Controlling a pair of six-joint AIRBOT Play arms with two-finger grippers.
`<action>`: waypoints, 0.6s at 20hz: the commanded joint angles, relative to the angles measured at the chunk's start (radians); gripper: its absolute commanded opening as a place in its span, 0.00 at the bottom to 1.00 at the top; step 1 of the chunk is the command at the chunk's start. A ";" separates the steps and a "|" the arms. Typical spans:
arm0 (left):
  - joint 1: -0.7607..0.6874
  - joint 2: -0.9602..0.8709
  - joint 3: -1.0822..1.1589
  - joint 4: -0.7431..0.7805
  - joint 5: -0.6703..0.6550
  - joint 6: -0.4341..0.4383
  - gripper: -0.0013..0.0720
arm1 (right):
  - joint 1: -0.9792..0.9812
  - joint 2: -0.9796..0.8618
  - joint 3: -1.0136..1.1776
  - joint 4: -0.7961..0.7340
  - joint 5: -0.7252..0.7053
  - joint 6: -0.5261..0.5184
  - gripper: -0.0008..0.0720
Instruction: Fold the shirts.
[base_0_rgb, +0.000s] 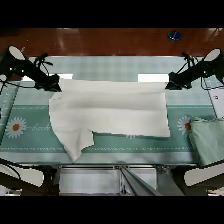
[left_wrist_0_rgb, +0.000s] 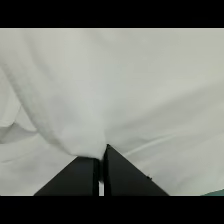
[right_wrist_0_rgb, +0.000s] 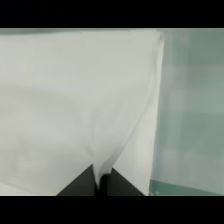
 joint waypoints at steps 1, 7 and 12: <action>0.001 -0.013 -0.095 0.016 0.010 0.006 0.08 | 0.004 -0.001 -0.092 -0.003 -0.067 -0.003 0.04; 0.034 0.052 -0.102 0.035 -0.005 -0.013 0.71 | -0.026 0.094 -0.115 -0.014 -0.019 0.030 0.57; 0.214 0.408 -0.479 0.032 0.150 -0.053 0.71 | -0.174 0.468 -0.431 -0.108 -0.103 0.044 0.57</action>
